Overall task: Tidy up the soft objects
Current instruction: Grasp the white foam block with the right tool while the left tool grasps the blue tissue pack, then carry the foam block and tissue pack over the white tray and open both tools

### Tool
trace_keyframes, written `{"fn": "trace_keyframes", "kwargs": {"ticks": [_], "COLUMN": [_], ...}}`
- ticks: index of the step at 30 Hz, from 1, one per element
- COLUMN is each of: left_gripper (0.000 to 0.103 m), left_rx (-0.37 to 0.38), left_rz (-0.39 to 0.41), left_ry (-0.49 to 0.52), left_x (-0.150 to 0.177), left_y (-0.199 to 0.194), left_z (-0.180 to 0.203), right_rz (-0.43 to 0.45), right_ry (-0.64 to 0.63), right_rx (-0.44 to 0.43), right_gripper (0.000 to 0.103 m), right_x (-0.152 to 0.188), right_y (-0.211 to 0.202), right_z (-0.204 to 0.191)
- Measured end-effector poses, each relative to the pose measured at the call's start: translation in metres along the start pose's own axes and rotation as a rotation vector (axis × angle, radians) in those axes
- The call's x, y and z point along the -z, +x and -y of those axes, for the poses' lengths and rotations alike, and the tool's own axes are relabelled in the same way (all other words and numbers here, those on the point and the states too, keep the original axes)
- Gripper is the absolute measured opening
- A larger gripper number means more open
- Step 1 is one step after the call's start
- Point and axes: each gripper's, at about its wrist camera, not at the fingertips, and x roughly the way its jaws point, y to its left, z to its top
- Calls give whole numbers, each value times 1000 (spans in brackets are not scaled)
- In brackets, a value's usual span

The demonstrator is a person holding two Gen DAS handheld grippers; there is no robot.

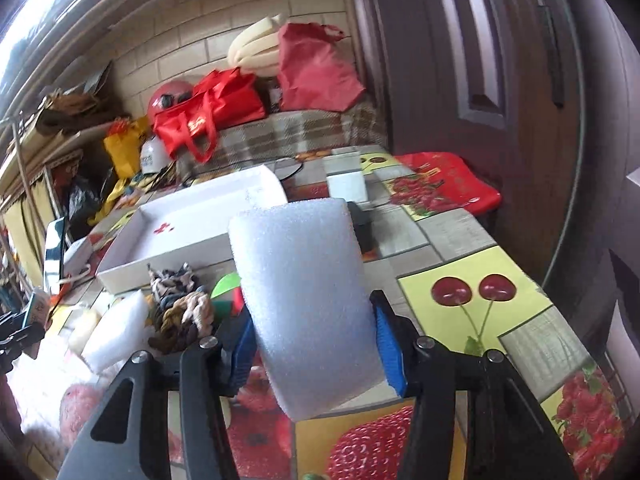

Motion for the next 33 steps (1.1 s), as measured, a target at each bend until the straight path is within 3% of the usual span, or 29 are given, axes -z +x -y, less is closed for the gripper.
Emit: {"fn": "trace_keyframes", "kwargs": {"ticks": [6,16,23,33], "left_gripper": [50,50,50,50], "left_rx": [-59,-40,-73,-124], "left_rz": [64,136,158,217], "left_ry": [-51,-13,-104,-75], "left_x": [-9,-28,-36,-53], "left_y": [12,45,50,69], "left_z": [-2,33,2,-22], "right_rz": [70,94,105,117], "right_ry": [-38,-81,-91,-36], "right_rx": [-5,-43,-40,-31], "right_gripper": [53,53,53,53], "right_x": [1,0,-1,-11], "right_y": [-8,22,27,47], "right_z": [-17,-72,-85,-95]}}
